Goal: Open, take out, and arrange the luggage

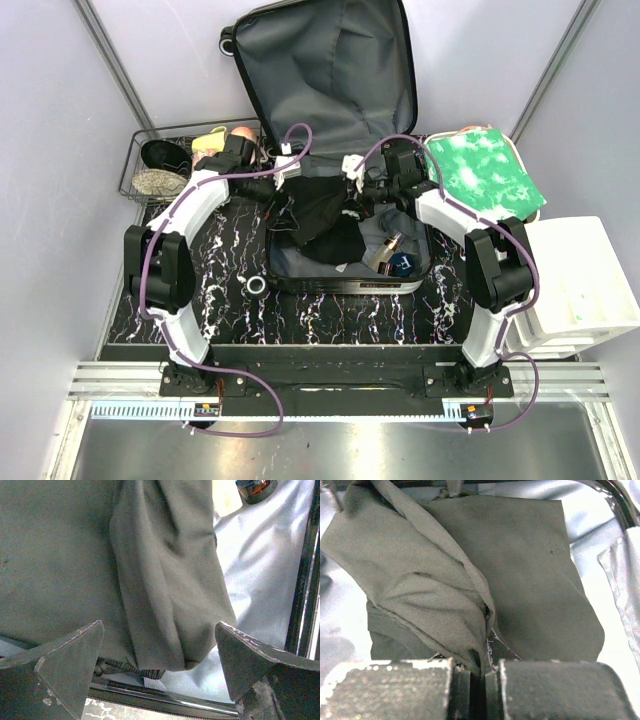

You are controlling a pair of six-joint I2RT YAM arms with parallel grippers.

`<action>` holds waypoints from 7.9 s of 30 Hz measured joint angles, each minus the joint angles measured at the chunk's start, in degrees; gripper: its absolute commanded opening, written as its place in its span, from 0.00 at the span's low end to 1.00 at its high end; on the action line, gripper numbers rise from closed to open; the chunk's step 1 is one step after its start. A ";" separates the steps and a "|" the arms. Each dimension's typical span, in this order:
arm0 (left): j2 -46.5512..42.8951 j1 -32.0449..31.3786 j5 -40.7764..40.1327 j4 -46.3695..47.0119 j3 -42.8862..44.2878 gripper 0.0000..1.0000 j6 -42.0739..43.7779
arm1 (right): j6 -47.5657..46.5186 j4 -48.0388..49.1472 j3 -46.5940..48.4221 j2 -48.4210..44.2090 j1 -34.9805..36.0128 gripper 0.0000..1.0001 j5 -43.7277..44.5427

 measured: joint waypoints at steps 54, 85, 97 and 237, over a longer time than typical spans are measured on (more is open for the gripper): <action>8.90 -3.43 -0.17 -7.21 10.64 0.00 7.85 | -5.20 -7.78 2.10 -1.68 4.20 1.00 3.02; 8.92 -2.21 1.57 -7.04 11.50 0.99 4.83 | -14.16 -1.42 3.91 5.29 7.08 0.00 15.74; -3.48 0.94 1.77 2.89 7.17 0.99 -7.69 | -16.63 -5.64 14.29 -4.28 -5.70 0.00 15.58; -11.32 3.98 -1.01 13.90 -6.14 0.98 -22.21 | -23.26 -38.25 22.58 -3.93 2.08 0.97 9.77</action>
